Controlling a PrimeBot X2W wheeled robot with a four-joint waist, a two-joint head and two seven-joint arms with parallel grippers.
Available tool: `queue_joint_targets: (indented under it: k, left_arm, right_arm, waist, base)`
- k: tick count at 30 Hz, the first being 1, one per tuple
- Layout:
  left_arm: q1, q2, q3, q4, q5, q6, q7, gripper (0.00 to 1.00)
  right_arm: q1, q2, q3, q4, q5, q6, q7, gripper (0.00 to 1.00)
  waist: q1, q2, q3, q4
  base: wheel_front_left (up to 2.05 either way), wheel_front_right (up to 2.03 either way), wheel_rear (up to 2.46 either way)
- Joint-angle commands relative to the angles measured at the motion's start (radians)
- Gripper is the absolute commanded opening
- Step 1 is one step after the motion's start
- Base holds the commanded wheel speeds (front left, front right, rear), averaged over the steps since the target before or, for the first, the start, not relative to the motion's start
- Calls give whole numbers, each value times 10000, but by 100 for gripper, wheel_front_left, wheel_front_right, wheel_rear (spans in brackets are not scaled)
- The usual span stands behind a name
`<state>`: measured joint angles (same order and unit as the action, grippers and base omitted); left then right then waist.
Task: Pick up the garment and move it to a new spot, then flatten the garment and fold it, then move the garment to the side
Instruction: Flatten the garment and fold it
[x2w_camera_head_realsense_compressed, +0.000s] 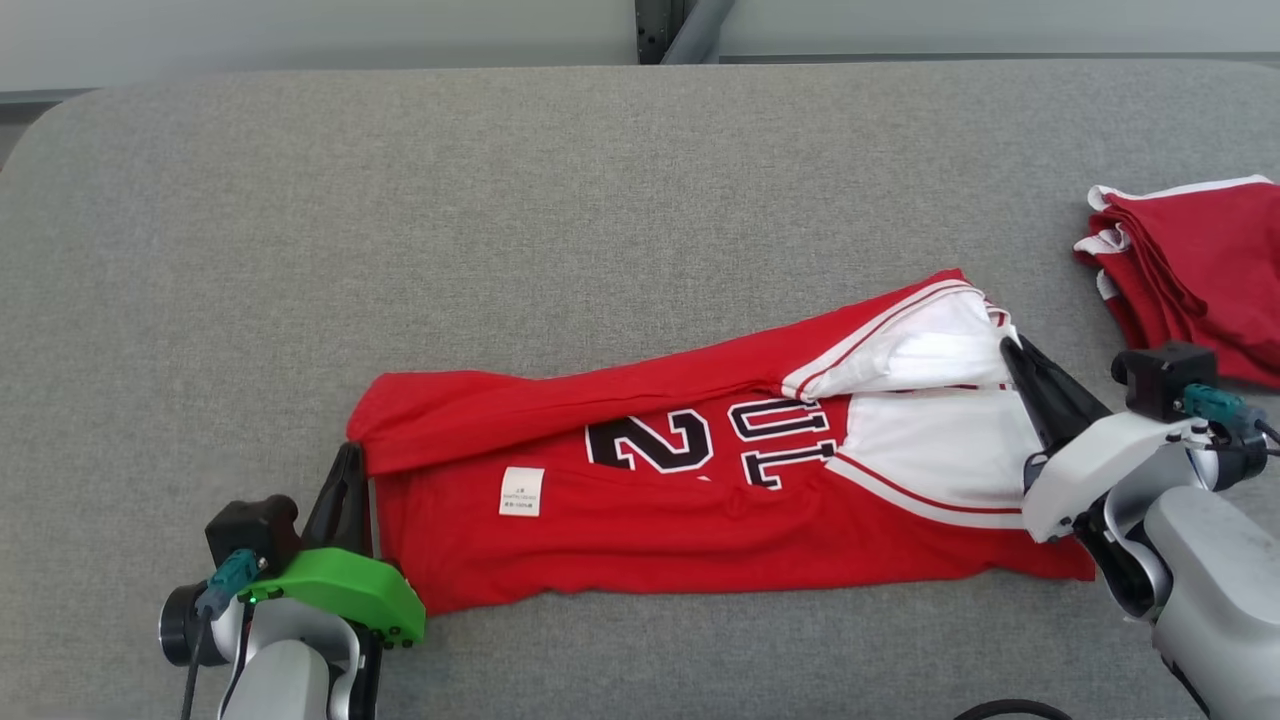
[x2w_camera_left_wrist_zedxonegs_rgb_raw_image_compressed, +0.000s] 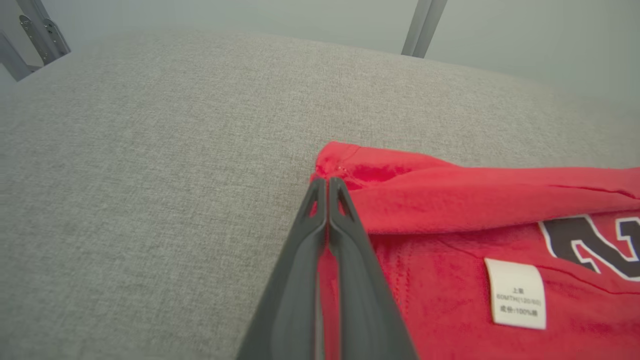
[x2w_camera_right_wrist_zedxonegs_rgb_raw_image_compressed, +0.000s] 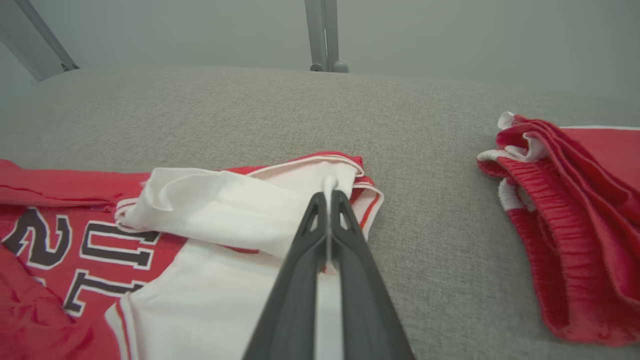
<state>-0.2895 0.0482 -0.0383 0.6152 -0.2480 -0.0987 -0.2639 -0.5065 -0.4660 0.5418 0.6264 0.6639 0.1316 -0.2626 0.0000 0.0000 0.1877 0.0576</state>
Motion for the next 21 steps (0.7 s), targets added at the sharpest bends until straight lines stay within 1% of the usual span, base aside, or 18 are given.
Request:
queue_joint_targets:
  k: [1,4,11,16,21]
  left_arm:
    - [209,54,11,-11,-56,56,3,0]
    - [488,55,55,-98,-207,123,3,0]
    - [930,54,92,-259,-404,226,4,0]
    - [1045,54,-47,-213,-457,288,4,0]
    - [1094,54,-186,44,-458,320,4,0]
  right_arm:
    - [189,56,-145,-80,-28,-20,-23,0]
    - [625,262,-549,-278,-163,-20,-24,0]
    - [1264,487,-1286,-603,-489,-20,-24,0]
    - [1586,672,-1589,-666,-667,-20,-24,0]
    - [1769,816,-1555,-441,-809,-20,-24,0]
  waist:
    - [0,0,-36,-38]
    - [0,0,-80,-96]
    - [0,0,-183,-151]
    - [0,0,-238,-157]
    - [0,0,-252,-165]
  base:
    - [0,0,0]
    - [0,0,0]
    - [0,0,0]
    - [0,0,0]
    - [0,0,0]
